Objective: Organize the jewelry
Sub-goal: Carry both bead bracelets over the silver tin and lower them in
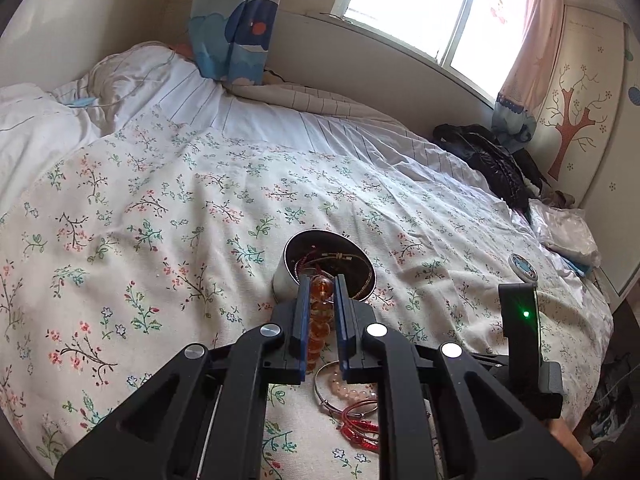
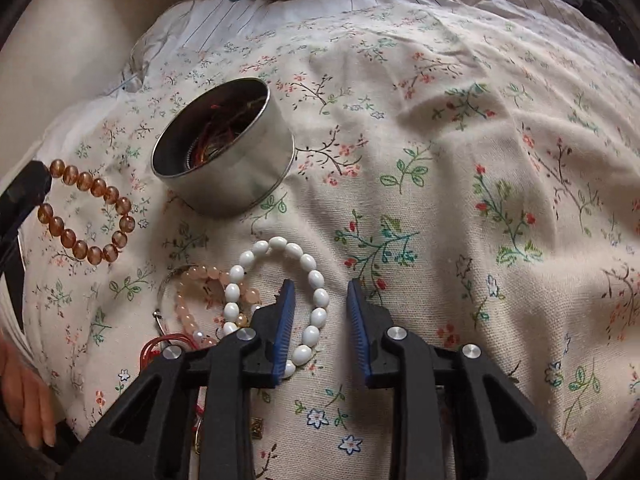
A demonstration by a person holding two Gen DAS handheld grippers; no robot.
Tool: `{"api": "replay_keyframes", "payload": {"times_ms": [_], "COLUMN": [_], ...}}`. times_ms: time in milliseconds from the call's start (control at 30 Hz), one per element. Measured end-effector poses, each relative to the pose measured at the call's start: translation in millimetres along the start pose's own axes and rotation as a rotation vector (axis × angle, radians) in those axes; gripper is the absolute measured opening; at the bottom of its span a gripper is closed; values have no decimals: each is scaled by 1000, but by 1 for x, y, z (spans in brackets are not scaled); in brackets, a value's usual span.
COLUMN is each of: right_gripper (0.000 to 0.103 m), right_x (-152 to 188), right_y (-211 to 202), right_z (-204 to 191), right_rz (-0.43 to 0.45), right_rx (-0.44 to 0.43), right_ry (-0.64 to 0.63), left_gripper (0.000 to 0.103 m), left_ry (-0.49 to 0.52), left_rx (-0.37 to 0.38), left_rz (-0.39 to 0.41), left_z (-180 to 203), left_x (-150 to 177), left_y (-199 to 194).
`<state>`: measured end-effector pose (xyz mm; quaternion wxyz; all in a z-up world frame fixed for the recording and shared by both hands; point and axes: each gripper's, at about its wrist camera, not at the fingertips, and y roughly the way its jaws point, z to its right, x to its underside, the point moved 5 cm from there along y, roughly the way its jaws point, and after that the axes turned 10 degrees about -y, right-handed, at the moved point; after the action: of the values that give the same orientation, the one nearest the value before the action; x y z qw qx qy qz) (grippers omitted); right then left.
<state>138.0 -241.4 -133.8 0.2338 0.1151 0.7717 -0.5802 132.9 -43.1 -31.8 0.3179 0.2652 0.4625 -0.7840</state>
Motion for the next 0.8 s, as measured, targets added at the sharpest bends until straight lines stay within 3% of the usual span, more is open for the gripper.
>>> {"api": "replay_keyframes", "payload": {"times_ms": [67,167,333,600,800], "right_gripper": [9,9,9,9,9], "right_x": [3,4,-3,-19,-43], "right_y": [-5,-22,-46,-68,-75], "right_z": [17,34,31,28,17], "right_rz": [33,137,282,443,472], "right_rx": [-143,-369,-607,-801,-835], "right_ry": [126,287,345,386,377], "left_gripper": [11,11,11,11,11], "left_ry": [-2,-16,-32,-59,-128], "left_rx": [1,6,15,65,125], "left_rz": [-1,-2,-3,2,13], "left_z": [0,-2,-4,1,-2], "left_x": [0,-1,-2,-10,-23], "left_y": [0,1,1,8,13]}}
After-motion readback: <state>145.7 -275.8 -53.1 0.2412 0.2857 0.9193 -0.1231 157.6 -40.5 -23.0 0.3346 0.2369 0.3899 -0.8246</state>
